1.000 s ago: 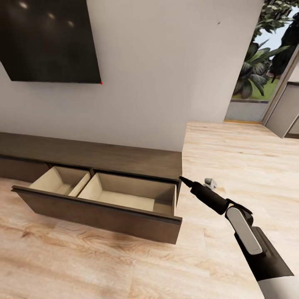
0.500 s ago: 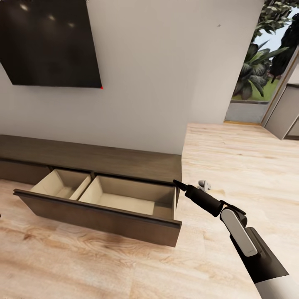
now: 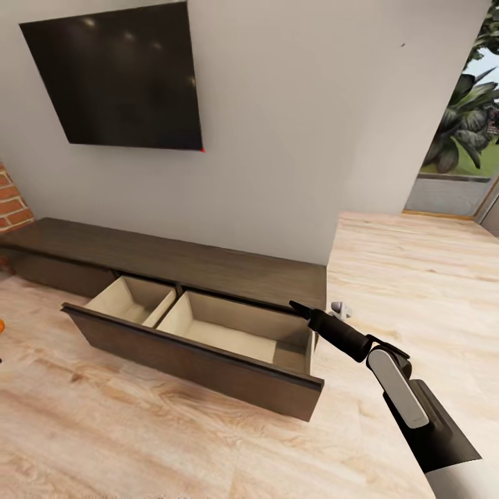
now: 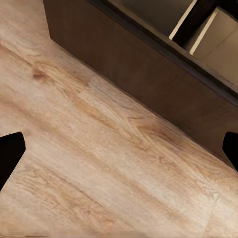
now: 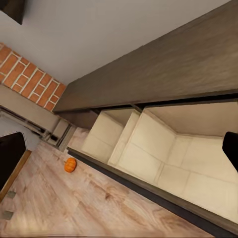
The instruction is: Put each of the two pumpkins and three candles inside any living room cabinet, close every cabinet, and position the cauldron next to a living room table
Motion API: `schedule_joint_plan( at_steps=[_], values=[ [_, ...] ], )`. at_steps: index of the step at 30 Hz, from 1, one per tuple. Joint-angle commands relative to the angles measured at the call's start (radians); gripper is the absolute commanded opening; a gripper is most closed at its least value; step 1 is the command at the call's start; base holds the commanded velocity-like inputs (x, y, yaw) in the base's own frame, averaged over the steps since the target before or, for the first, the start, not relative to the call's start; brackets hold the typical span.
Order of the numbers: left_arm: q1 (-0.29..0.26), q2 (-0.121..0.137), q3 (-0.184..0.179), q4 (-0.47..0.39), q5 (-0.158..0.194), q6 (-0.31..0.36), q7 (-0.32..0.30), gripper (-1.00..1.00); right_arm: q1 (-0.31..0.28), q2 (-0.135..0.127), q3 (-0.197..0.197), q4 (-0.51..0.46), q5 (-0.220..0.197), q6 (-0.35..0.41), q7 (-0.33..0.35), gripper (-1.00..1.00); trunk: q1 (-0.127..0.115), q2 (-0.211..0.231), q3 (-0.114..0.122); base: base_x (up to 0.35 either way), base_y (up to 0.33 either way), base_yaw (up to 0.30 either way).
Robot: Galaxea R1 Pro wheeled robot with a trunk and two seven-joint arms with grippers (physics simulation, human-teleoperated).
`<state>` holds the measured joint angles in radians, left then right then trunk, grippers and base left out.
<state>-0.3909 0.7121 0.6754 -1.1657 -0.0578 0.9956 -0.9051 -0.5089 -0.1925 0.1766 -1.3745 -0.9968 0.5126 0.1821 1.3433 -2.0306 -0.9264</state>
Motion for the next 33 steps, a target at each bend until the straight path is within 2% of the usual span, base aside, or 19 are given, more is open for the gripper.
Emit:
schedule_joint_plan(
  at_steps=[1, 23, 33],
  values=[
    [-0.002, -0.001, 0.001, 0.0, -0.007, 0.006, -0.008, 1.0, 0.0, -0.001, 0.0, 0.0, -0.003, 0.003, 0.0, 1.0, 0.0, 0.0, 0.0, 0.0, 0.0, 0.271],
    [-0.002, -0.003, -0.006, 0.0, -0.01, 0.006, -0.008, 1.0, 0.0, -0.001, 0.001, 0.002, -0.005, 0.001, 0.003, 1.0, 0.0, 0.0, 0.005, 0.0, -0.001, 0.279],
    [-0.002, -0.003, -0.007, 0.0, -0.011, 0.006, -0.008, 1.0, 0.0, -0.001, 0.006, -0.001, -0.004, 0.001, 0.003, 1.0, 0.0, 0.0, 0.005, 0.024, -0.116, 0.282]
  ],
)
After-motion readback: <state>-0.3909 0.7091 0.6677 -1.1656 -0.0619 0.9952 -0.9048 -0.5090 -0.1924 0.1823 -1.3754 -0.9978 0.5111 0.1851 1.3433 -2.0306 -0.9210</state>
